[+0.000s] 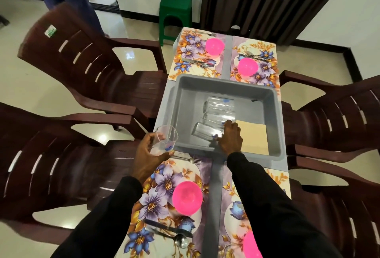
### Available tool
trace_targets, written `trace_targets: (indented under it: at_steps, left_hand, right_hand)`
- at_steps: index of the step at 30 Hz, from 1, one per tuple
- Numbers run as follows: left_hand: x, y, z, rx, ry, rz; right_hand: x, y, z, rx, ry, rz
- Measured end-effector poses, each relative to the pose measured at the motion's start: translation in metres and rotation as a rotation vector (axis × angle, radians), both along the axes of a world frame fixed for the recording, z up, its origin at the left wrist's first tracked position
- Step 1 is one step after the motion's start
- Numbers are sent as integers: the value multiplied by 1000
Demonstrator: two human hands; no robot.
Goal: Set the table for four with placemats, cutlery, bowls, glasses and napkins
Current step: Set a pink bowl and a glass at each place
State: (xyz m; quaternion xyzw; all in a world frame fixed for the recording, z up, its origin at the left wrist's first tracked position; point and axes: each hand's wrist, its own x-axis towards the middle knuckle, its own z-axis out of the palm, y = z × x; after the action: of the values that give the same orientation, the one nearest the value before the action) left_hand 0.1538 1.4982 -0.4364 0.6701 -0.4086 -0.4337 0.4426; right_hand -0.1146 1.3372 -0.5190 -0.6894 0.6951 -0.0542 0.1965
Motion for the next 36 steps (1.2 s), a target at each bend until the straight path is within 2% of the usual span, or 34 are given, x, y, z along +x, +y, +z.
trace_targets:
  at_steps: [2, 4, 10, 16, 21, 27, 36]
  left_hand:
    - [-1, 1, -1, 2, 4, 16]
    - [-2, 3, 0, 7, 0, 22]
    - [-5, 9, 5, -9, 4, 16]
    - [-3, 21, 12, -61, 56, -19]
    - [-5, 29, 15, -54, 58, -68]
    - [-9, 39, 26, -92, 68, -95]
    - [-15, 63, 41, -155, 210, -183]
  right_hand:
    - [-1, -6, -2, 9, 39, 98]
    - [-3, -12, -4, 84, -12, 154]
    - [-7, -13, -8, 130, -140, 141]
    - [-11, 10, 18, -51, -372, 111]
    - [-20, 31, 41, -125, -450, 121]
    - [-24, 63, 103, -201, -573, 74]
    - [-51, 154, 156, -210, -638, 21]
